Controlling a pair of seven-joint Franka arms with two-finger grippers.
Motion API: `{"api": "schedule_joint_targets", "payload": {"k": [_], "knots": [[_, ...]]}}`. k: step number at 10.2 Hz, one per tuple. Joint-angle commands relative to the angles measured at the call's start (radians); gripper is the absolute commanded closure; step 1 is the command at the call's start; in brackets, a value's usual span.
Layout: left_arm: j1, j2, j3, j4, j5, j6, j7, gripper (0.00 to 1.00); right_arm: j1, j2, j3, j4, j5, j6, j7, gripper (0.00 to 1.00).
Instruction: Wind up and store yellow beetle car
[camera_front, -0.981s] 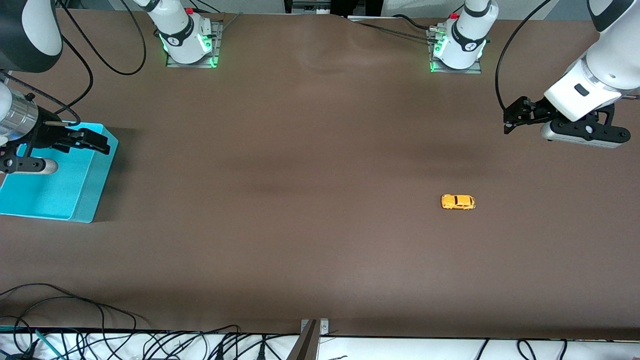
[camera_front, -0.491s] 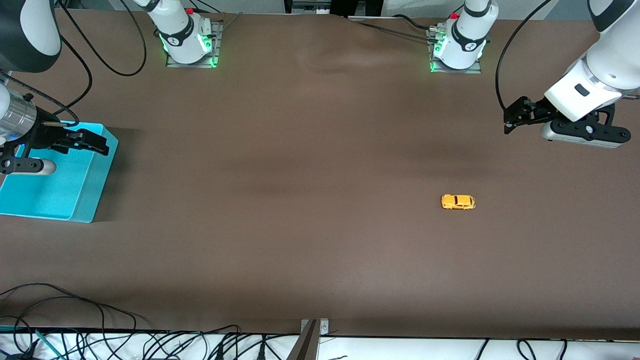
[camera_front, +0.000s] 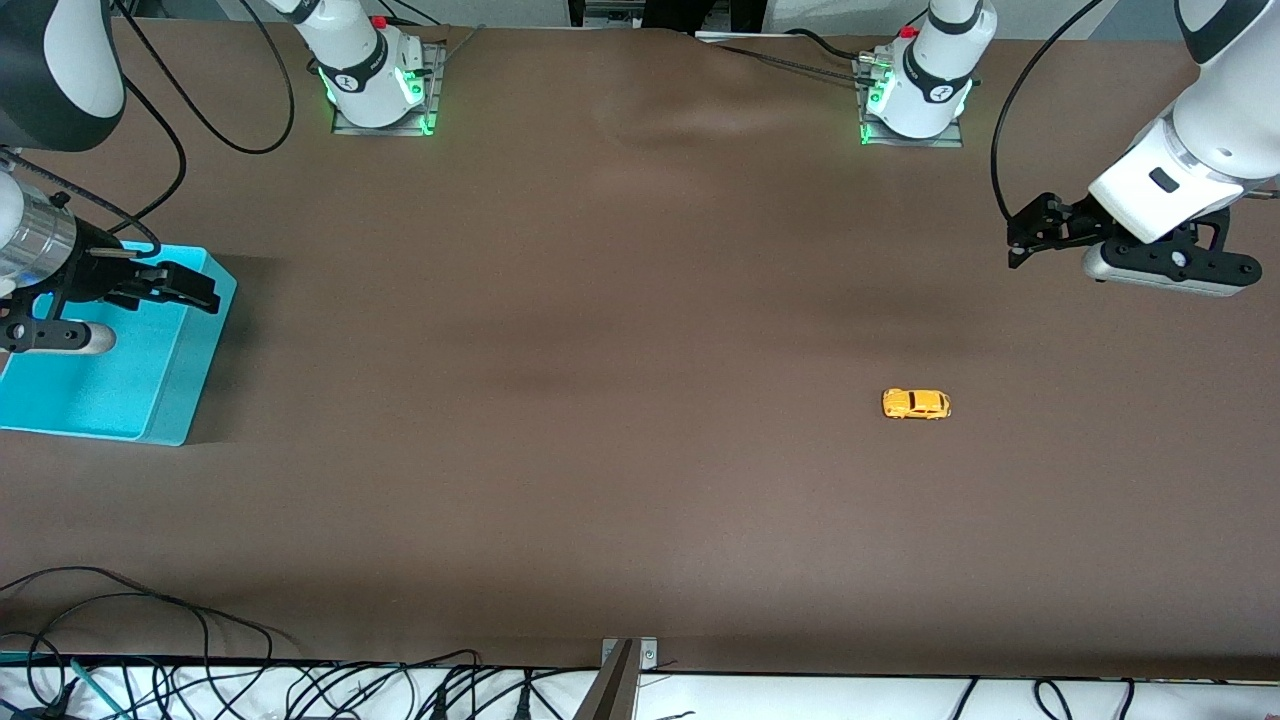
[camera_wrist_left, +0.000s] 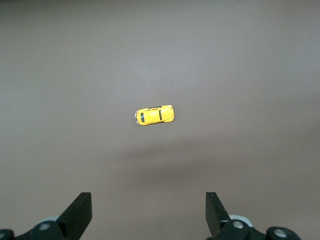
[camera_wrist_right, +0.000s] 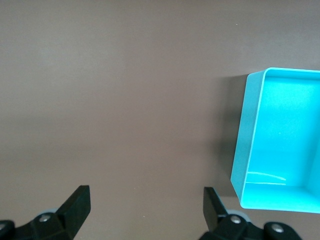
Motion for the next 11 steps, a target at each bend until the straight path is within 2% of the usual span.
{"api": "schedule_joint_targets", "payload": {"k": [1,11], "knots": [[0.006,-0.015,-0.004,-0.001,-0.008,-0.007,-0.003,0.00,0.002,0.010,0.000,0.027,-0.006,-0.014,0.003,0.00],[0.006,0.000,-0.004,-0.001,-0.018,-0.007,0.011,0.00,0.002,0.010,0.000,0.027,-0.003,-0.014,0.005,0.00]]}}
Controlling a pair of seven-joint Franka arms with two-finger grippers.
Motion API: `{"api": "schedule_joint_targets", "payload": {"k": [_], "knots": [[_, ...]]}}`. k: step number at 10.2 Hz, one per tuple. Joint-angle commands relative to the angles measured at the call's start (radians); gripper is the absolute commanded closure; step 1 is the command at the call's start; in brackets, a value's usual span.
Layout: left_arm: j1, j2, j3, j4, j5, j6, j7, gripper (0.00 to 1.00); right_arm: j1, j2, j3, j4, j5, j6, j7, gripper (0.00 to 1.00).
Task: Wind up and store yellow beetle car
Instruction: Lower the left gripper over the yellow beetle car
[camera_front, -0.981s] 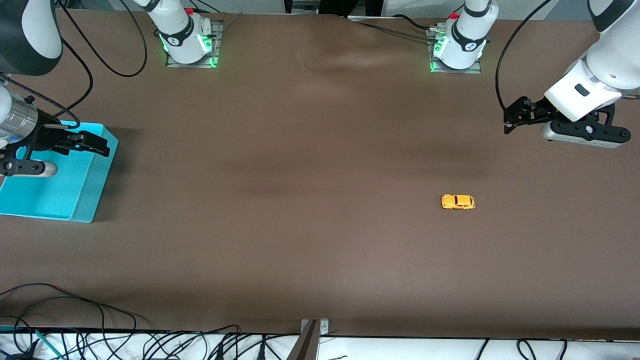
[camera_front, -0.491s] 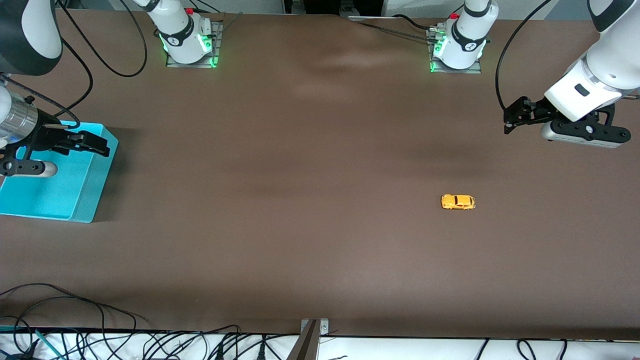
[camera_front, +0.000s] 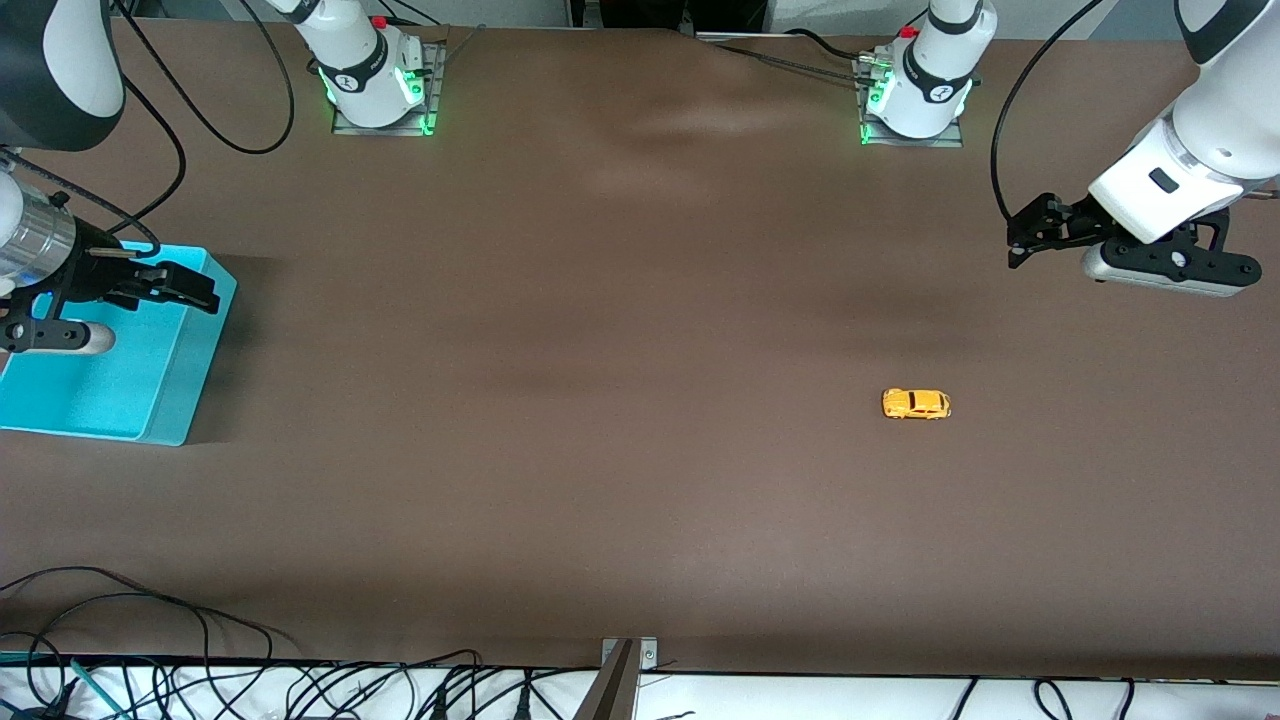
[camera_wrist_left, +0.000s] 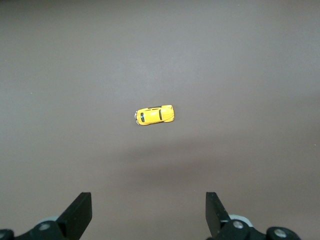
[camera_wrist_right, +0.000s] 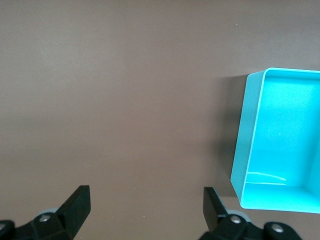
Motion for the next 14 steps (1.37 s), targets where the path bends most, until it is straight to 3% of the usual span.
{"api": "schedule_joint_targets", "payload": {"k": [1,3,9,14], "knots": [[0.004,0.003,-0.004,0.000,-0.010,-0.007,0.014,0.00,0.002,0.010,0.000,0.027,-0.003,-0.014,0.005,0.00],[0.007,0.031,-0.003,0.001,-0.007,-0.007,0.040,0.00,0.002,0.010,0.000,0.027,-0.003,-0.014,0.005,0.00],[0.032,0.161,-0.006,0.000,-0.011,0.023,0.405,0.00,0.002,0.010,0.000,0.027,-0.001,-0.014,0.003,0.00],[0.026,0.372,-0.010,-0.017,-0.005,0.252,0.788,0.00,0.002,0.010,0.000,0.027,-0.001,-0.014,0.003,0.00]]}}
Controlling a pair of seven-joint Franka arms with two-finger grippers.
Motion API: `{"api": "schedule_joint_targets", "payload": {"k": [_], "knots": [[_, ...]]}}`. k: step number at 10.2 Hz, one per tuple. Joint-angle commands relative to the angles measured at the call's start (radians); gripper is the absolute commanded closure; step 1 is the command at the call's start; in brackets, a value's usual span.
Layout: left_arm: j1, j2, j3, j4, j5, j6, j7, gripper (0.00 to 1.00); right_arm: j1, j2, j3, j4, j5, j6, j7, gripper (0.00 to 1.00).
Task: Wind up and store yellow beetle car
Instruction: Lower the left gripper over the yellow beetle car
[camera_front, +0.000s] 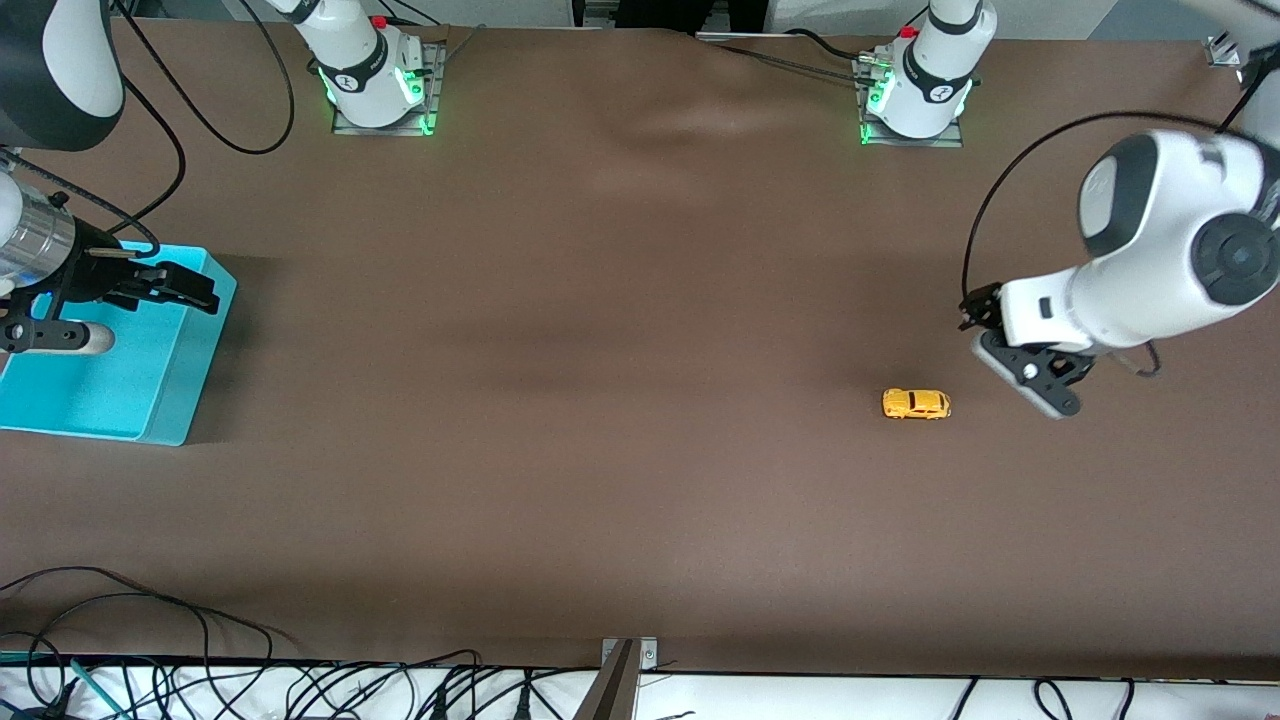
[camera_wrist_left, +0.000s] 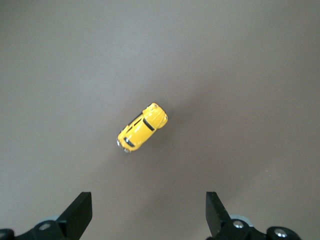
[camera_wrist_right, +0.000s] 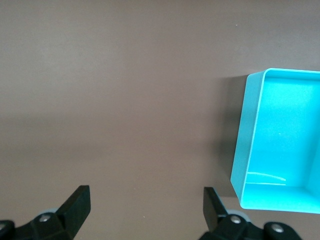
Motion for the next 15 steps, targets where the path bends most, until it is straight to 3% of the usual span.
{"api": "schedule_joint_targets", "payload": {"k": [1,8,10,15], "knots": [[0.008,0.095,-0.004,0.010,-0.005,0.101,0.231,0.00,0.002,0.009,0.000,0.024,-0.001,-0.014,0.003,0.00],[0.013,0.177,-0.002,-0.254,-0.004,0.551,0.635,0.00,0.000,0.009,0.000,0.024,-0.001,-0.014,0.003,0.00],[0.014,0.177,-0.004,-0.301,-0.004,0.597,0.680,0.00,0.002,0.009,0.000,0.024,-0.001,-0.014,0.003,0.00],[0.017,0.206,-0.002,-0.320,-0.004,0.680,0.748,0.00,0.002,0.009,0.000,0.024,0.000,-0.014,0.005,0.00]]}}
